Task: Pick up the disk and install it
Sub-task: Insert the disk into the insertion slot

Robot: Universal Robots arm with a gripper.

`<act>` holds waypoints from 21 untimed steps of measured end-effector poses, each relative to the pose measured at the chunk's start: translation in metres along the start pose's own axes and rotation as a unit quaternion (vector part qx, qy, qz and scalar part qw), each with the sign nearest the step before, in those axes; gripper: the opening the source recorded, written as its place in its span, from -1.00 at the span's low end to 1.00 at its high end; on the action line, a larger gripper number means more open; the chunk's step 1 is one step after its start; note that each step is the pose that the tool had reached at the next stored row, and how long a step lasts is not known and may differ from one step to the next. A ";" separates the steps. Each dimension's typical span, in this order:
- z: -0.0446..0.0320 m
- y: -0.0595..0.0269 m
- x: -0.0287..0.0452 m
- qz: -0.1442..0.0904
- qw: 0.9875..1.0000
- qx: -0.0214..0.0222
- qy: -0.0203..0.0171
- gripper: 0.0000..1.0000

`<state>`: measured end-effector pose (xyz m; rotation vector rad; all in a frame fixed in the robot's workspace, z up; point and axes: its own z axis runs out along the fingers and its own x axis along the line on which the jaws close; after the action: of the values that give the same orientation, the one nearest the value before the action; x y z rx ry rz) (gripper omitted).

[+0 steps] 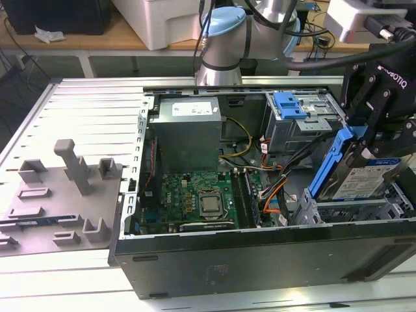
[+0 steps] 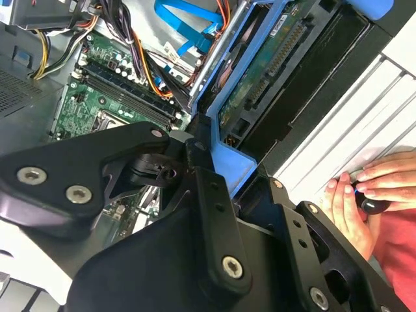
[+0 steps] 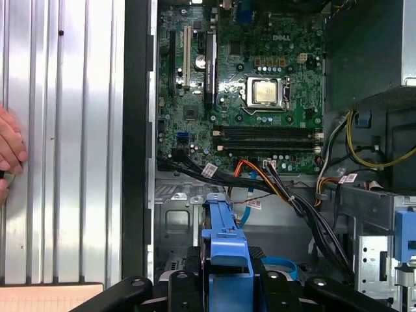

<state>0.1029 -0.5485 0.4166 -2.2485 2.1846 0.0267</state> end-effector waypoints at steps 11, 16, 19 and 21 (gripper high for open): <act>0.0108 -0.0001 0.0002 0.000 1.000 0.000 0.000 -0.26; 0.0154 -0.0001 0.0003 0.000 1.000 0.000 0.000 -0.26; 0.0182 -0.0001 0.0004 0.000 1.000 0.000 0.000 -0.26; 0.0183 -0.0002 0.0004 0.000 1.000 0.000 0.000 -0.26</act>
<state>0.1030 -0.5486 0.3983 -2.2481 2.1845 0.0273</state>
